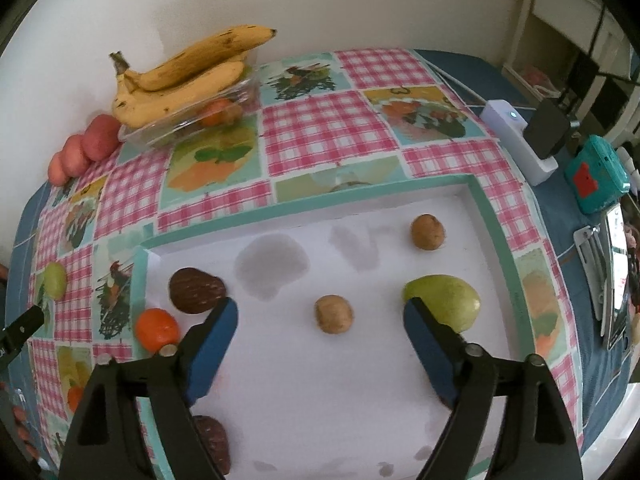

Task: Organize fruits
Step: 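Move both open tools away from the tray toward the loose tangerine and green apple, then grasp the tangerine with the right tool while the left tool grasps the green apple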

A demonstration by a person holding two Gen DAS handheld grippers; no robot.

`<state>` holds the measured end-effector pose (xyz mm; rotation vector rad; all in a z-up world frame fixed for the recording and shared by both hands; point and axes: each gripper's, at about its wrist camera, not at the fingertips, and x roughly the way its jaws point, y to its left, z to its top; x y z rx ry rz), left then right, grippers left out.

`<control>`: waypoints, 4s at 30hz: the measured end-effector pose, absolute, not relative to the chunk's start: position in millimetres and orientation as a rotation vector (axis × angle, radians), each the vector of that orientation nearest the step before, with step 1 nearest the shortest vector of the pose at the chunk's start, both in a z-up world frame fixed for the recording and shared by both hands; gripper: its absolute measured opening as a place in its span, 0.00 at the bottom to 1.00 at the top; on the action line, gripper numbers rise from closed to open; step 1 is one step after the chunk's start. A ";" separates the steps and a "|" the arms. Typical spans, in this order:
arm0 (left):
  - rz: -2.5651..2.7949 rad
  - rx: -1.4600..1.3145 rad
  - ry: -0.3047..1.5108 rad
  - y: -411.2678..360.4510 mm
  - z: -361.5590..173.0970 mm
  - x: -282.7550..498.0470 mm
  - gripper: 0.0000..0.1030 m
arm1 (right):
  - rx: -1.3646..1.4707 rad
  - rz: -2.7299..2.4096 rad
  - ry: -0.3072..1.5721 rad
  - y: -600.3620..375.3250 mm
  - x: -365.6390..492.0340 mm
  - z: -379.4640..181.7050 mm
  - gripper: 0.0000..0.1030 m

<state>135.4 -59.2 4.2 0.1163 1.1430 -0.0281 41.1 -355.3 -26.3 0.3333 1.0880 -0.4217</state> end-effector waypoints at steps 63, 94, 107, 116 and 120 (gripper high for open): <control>0.224 0.212 1.275 74.3 -33.9 121.9 1.00 | -0.128 0.116 1.335 -55.1 77.8 -101.1 0.90; 0.183 0.257 1.281 54.0 -38.8 125.9 1.00 | -0.145 0.159 1.272 -53.5 81.5 -89.6 0.38; 0.139 0.153 1.218 25.1 -33.0 140.5 1.00 | -0.091 0.082 1.255 -91.6 90.2 -86.2 0.36; 0.045 -0.050 1.132 2.3 -27.7 161.0 1.00 | -0.015 -0.001 1.220 -139.6 99.5 -82.5 0.36; 0.022 -0.085 1.110 -4.8 -29.7 172.0 0.90 | 0.047 -0.017 1.187 -166.9 105.0 -70.6 0.36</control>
